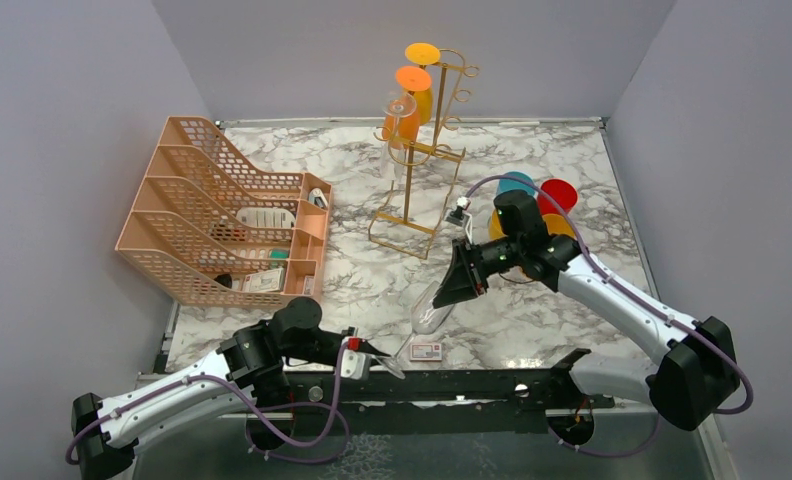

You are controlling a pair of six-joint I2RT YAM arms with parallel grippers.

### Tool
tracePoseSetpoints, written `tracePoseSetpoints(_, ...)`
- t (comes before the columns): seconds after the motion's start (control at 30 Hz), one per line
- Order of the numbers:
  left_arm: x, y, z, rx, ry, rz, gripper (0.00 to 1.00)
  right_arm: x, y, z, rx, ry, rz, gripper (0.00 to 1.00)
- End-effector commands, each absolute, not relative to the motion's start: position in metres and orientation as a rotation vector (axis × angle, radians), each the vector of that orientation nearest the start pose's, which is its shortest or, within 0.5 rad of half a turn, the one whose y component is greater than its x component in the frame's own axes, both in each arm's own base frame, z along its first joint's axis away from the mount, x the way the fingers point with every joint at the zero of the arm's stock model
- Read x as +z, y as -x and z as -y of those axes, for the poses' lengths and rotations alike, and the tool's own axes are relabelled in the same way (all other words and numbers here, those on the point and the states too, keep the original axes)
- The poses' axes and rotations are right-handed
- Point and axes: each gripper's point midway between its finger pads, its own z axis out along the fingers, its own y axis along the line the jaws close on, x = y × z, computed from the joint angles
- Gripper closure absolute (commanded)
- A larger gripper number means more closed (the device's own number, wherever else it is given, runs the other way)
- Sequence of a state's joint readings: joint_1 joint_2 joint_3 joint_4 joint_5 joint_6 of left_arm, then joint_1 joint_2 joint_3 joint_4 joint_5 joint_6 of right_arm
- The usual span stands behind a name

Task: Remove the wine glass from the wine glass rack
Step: Place the wine glass at the center of the board.

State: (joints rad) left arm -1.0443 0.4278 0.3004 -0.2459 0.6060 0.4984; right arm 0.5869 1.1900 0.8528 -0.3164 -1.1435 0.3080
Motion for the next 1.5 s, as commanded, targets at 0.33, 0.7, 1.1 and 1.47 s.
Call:
tracePoseSetpoints(0.33, 0.163, -0.082, 0.251, -0.826, -1.459, -1.156, 0.96, 0.228, -0.099, -0.275, 1.791, 1.005, -2.083, 0.99)
tracePoseSetpoints(0.7, 0.163, -0.079, 0.251, -0.834, -1.476, -1.13, 0.74, 0.252, -0.108, -0.27, 1.623, 0.967, -2.04, 0.99)
tracePoseSetpoints(1.1, 0.164, -0.075, 0.25, -0.844, -1.487, -1.112, 0.63, 0.258, -0.114, -0.267, 1.545, 0.943, -2.045, 0.99)
tracePoseSetpoints(1.47, 0.163, -0.076, 0.25, -0.838, -1.487, -1.117, 0.59, 0.268, -0.13, -0.26, 1.391, 0.86, -2.053, 0.99)
